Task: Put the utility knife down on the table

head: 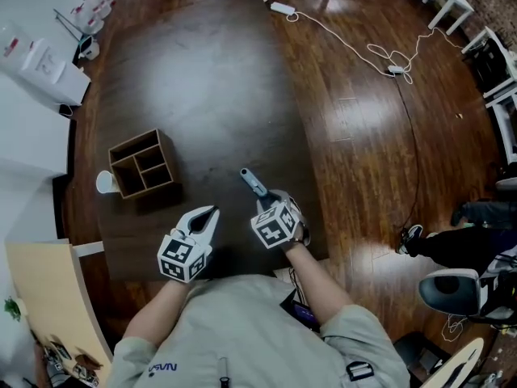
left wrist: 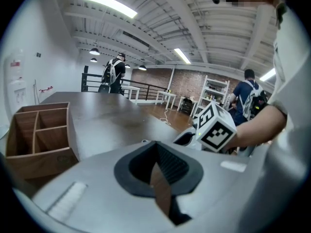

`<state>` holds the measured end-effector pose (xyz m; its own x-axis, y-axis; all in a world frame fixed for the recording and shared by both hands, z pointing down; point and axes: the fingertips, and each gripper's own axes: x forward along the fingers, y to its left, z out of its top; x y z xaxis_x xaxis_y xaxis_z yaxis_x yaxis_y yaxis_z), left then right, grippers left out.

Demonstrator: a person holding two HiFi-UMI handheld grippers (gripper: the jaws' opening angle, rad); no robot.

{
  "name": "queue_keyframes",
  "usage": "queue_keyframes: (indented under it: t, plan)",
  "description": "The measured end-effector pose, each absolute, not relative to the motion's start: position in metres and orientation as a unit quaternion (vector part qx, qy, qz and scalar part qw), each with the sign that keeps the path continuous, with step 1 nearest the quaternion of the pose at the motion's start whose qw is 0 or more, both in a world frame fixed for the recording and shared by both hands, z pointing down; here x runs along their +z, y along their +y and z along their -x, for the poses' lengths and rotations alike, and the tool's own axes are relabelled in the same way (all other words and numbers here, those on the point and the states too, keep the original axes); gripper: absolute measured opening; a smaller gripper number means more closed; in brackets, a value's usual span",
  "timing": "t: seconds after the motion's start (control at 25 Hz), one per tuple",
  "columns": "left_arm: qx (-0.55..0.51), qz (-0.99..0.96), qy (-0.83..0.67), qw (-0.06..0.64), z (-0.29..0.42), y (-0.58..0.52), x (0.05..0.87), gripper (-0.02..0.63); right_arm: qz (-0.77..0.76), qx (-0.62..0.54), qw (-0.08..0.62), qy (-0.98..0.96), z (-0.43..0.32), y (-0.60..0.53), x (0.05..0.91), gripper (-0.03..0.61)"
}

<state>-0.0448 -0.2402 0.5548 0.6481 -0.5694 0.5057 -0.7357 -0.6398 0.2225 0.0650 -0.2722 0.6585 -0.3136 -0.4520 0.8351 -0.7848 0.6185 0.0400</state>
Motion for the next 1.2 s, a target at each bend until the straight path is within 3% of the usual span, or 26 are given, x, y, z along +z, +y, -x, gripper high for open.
queue_keyframes:
  t: [0.32, 0.56, 0.84, 1.2]
  plan:
    - [0.165, -0.874, -0.406, 0.211, 0.065, -0.209, 0.546, -0.020, -0.440, 0.159, 0.363, -0.806, -0.064, -0.242, 0.616, 0.123]
    - [0.125, -0.854, -0.456, 0.216, 0.104, -0.161, 0.543, -0.020, -0.423, 0.129, 0.293, -0.848, -0.019, -0.190, 0.586, 0.121]
    - [0.060, -0.833, -0.515, 0.192, 0.150, -0.080, 0.527, -0.020, -0.394, 0.075, 0.248, -0.882, 0.033, -0.114, 0.554, 0.087]
    - [0.023, -0.863, -0.482, 0.149, 0.135, 0.051, 0.482, -0.020, -0.411, 0.085, 0.222, -0.880, 0.036, 0.015, 0.517, 0.082]
